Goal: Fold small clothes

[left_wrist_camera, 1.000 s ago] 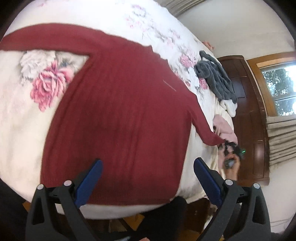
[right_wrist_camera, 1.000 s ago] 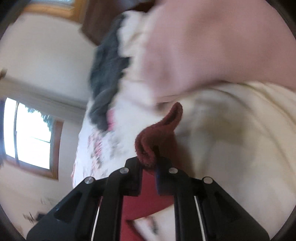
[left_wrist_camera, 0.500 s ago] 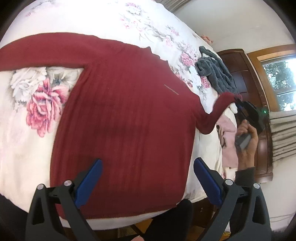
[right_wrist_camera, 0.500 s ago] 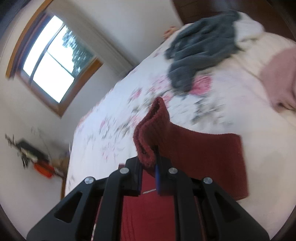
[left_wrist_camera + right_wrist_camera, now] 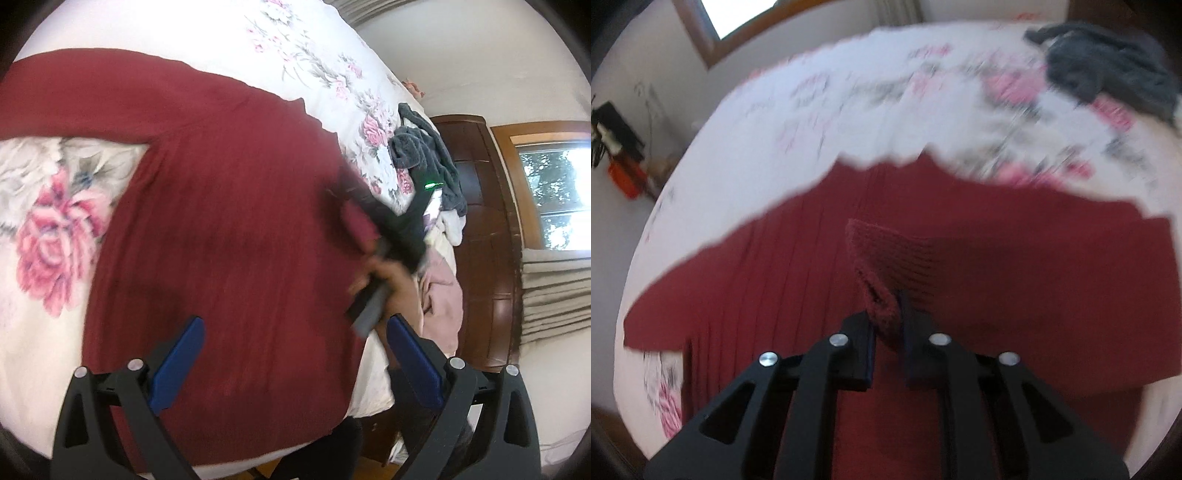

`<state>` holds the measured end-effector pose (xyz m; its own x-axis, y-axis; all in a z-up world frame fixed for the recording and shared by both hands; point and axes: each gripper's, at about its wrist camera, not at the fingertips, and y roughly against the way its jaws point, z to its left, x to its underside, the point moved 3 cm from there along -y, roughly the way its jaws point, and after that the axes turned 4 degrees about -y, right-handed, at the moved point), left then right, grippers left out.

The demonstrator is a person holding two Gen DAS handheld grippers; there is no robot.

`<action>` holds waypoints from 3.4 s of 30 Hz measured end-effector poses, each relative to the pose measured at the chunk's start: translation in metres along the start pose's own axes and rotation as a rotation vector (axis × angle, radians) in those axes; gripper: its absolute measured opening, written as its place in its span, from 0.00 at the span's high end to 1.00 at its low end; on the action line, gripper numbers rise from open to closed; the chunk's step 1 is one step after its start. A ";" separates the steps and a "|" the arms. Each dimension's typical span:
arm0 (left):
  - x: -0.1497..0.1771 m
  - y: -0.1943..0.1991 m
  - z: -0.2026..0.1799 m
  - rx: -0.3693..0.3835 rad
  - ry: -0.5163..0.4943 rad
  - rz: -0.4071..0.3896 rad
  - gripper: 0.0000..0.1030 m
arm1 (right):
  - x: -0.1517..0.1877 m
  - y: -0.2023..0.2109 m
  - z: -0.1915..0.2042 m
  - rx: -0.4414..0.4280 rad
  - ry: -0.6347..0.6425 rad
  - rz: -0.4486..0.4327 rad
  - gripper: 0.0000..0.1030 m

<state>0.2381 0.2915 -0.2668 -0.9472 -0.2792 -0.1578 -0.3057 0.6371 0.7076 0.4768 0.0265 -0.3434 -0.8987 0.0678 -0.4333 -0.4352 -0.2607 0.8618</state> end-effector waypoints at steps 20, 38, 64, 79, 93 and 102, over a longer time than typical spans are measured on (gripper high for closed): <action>-0.135 -0.235 -0.007 0.257 0.276 0.126 0.04 | 0.168 0.173 -0.076 -0.165 -0.082 -0.062 0.42; -0.181 -0.220 -0.026 0.018 0.064 0.097 0.93 | 0.197 0.179 -0.080 -0.237 -0.252 -0.027 0.41; -0.210 -0.095 0.108 -0.165 0.053 -0.037 0.94 | 0.193 0.180 -0.067 -0.237 -0.225 -0.008 0.41; -0.197 -0.081 0.079 -0.161 -0.071 -0.141 0.64 | 0.194 0.176 -0.055 -0.253 -0.220 0.003 0.41; -0.172 -0.013 0.135 -0.163 0.060 -0.221 0.31 | 0.199 0.205 -0.042 -0.240 -0.182 -0.007 0.39; -0.091 0.168 0.318 -0.208 0.455 -0.494 0.31 | 0.199 0.218 0.013 -0.269 -0.088 0.004 0.39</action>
<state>0.2422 0.6520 -0.3528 -0.5538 -0.8022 -0.2231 -0.6219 0.2203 0.7514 0.2022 -0.0043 -0.2383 -0.9070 0.1460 -0.3951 -0.4115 -0.5070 0.7573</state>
